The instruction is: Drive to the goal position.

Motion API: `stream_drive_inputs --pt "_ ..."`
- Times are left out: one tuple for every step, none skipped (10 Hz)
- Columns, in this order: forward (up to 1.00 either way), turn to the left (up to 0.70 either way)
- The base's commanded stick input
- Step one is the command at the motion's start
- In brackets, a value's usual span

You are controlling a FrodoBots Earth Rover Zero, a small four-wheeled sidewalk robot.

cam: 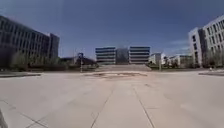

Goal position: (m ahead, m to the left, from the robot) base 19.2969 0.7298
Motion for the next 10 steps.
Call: stream_drive_inputs --pt "0.70 0.30" --pt "0.70 0.30" --pt "0.70 -0.02" --pt "0.70 -0.03" --pt "0.70 -0.03" --pt "0.70 -0.03" --pt "0.70 -0.03" --pt "0.70 -0.03" --pt "0.70 -0.03" --pt "0.70 -0.03"
